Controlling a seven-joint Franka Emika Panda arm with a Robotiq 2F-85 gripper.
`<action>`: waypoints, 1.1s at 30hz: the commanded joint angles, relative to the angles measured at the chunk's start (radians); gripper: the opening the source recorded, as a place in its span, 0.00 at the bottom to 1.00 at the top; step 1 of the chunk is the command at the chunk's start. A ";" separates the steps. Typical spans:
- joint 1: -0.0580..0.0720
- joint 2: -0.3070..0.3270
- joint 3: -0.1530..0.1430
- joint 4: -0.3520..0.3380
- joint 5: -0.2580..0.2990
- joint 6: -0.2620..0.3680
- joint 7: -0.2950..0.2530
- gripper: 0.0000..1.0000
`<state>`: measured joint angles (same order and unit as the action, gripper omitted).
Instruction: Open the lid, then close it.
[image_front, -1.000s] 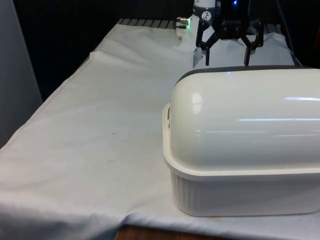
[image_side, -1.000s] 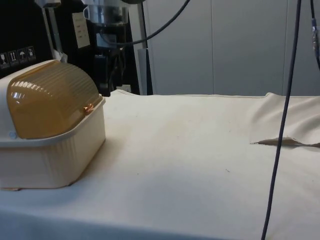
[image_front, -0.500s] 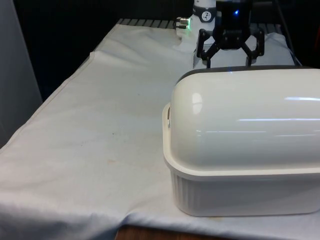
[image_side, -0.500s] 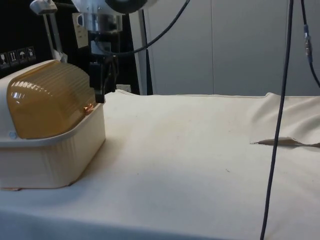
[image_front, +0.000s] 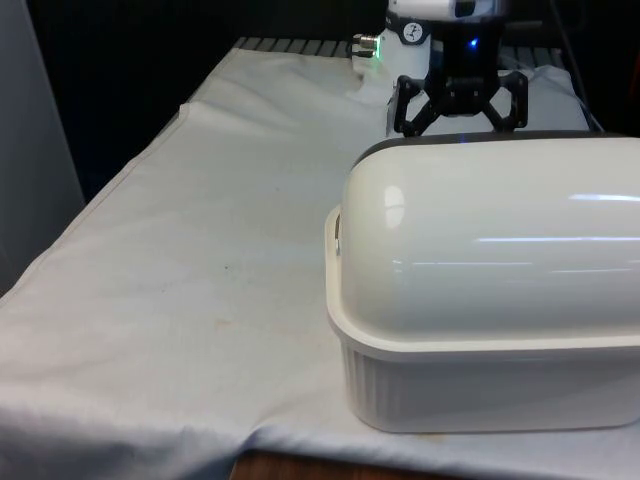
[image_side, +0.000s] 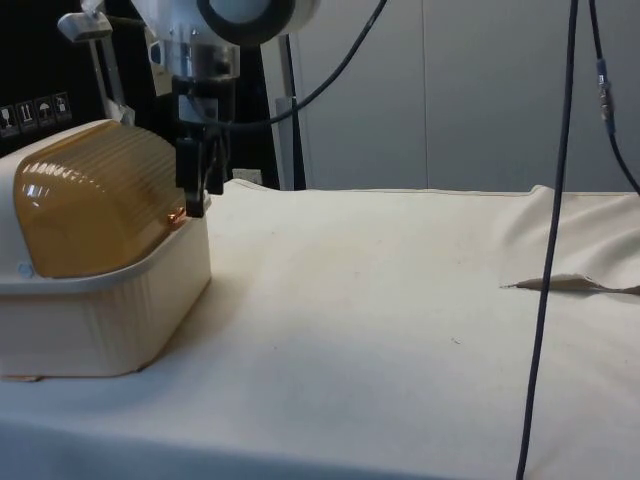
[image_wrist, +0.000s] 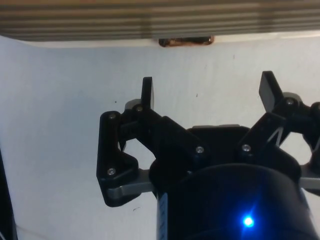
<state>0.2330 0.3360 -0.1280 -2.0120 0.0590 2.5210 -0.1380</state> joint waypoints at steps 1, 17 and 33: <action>-0.005 0.006 0.009 0.002 0.017 0.011 -0.012 1.00; -0.001 0.031 0.016 -0.001 0.028 0.050 0.017 1.00; -0.003 0.038 0.018 0.003 0.037 0.064 0.026 1.00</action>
<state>0.2340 0.3710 -0.1160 -2.0100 0.0840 2.5750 -0.1070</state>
